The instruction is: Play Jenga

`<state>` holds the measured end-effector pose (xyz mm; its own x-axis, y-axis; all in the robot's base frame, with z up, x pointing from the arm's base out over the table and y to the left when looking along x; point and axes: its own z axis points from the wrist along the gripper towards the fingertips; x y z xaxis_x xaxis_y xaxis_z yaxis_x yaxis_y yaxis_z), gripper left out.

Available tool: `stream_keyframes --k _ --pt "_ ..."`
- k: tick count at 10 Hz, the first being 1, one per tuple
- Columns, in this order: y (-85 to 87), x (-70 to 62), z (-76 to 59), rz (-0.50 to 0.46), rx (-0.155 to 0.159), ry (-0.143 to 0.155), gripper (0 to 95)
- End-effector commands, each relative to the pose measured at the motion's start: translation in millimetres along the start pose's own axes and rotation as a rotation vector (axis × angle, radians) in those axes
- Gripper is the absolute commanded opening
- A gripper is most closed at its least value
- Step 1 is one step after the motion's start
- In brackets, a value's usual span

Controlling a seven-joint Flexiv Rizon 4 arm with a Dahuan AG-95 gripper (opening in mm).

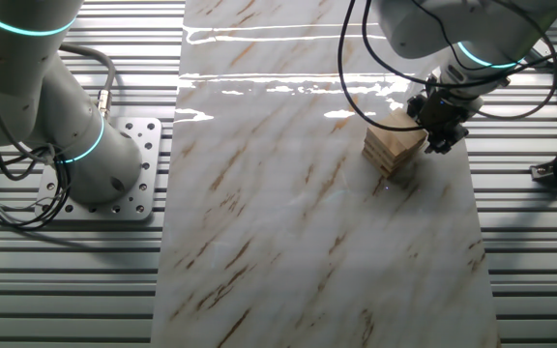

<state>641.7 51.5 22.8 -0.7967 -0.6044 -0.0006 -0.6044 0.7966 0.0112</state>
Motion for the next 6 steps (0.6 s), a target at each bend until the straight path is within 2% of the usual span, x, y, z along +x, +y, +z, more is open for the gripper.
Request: stream_keyframes --k 1,6 --pt "-0.1 0.1 -0.3 0.0 0.002 -0.003 19.0" --pt "-0.1 0.1 -0.2 0.003 0.003 -0.005 19.0"
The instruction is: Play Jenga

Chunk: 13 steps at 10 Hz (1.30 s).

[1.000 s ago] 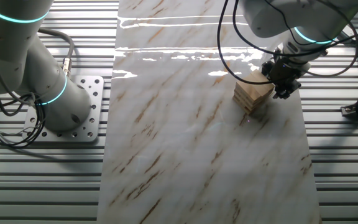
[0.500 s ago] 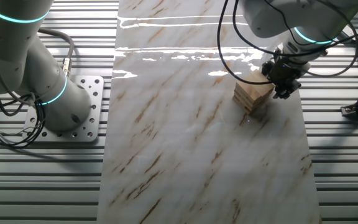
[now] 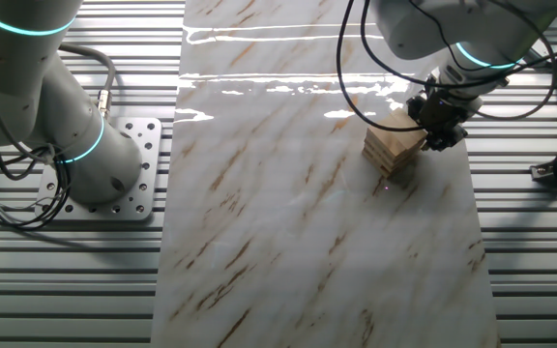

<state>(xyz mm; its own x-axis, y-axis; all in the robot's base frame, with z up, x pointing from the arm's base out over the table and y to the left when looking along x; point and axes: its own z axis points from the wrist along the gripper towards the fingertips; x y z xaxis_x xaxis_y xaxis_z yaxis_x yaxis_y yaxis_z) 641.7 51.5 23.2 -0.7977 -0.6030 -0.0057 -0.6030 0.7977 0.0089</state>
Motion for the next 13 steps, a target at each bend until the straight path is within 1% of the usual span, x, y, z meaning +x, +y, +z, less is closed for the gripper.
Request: stream_keyframes --k 1,2,3,9,11,13 --pt "0.0 0.1 0.1 0.002 0.002 -0.001 19.0" --pt "0.0 0.1 0.1 0.004 0.003 -0.003 19.0" --pt "0.0 0.1 0.1 0.009 0.002 -0.004 0.0" --pt "0.1 0.1 0.2 0.02 0.005 -0.008 0.0" --pt "0.1 0.1 0.2 0.022 -0.001 -0.012 0.0" --pt "0.1 0.1 0.2 0.021 0.004 -0.013 0.0"
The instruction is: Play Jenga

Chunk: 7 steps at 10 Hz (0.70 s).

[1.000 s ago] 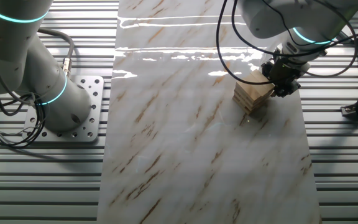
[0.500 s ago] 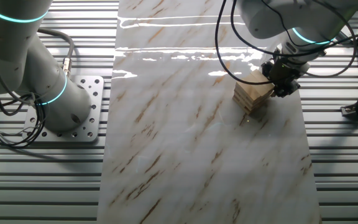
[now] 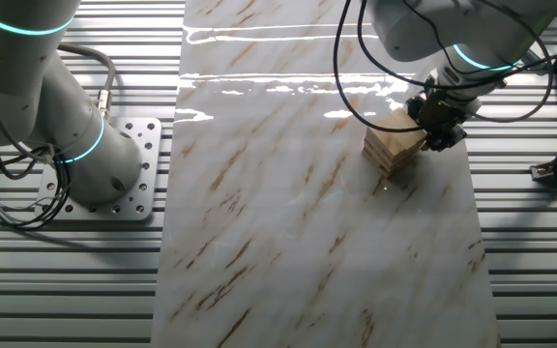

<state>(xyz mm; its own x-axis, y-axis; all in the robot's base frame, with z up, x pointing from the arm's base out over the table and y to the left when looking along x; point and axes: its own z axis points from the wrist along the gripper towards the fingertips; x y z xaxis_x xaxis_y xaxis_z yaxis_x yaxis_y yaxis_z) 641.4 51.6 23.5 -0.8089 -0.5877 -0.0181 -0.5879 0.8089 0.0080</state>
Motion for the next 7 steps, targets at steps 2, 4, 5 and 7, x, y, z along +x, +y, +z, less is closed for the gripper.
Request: stream_keyframes --k 2,4,5,7 --pt "-0.1 -0.3 0.6 0.003 0.002 -0.003 0.0" --pt "0.2 -0.6 0.8 0.006 0.002 -0.004 0.0" --pt "0.2 -0.6 0.8 0.005 0.003 -0.003 0.0" --pt "0.3 -0.8 0.9 0.005 0.003 -0.003 0.0"
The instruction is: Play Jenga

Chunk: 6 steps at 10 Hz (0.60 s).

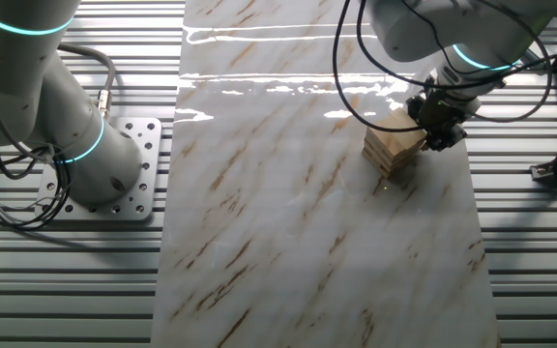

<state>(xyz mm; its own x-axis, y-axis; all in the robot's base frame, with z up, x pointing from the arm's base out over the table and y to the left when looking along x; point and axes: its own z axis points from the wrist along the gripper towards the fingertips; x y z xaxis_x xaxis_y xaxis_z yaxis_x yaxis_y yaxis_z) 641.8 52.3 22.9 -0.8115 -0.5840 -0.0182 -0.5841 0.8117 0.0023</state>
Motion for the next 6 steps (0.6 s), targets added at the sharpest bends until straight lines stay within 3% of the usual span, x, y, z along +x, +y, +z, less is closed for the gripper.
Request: stream_keyframes --k 1,6 --pt "0.0 -0.2 0.3 0.001 -0.001 -0.002 0.0" --pt "0.7 -2.1 0.6 0.004 -0.001 -0.001 0.0"
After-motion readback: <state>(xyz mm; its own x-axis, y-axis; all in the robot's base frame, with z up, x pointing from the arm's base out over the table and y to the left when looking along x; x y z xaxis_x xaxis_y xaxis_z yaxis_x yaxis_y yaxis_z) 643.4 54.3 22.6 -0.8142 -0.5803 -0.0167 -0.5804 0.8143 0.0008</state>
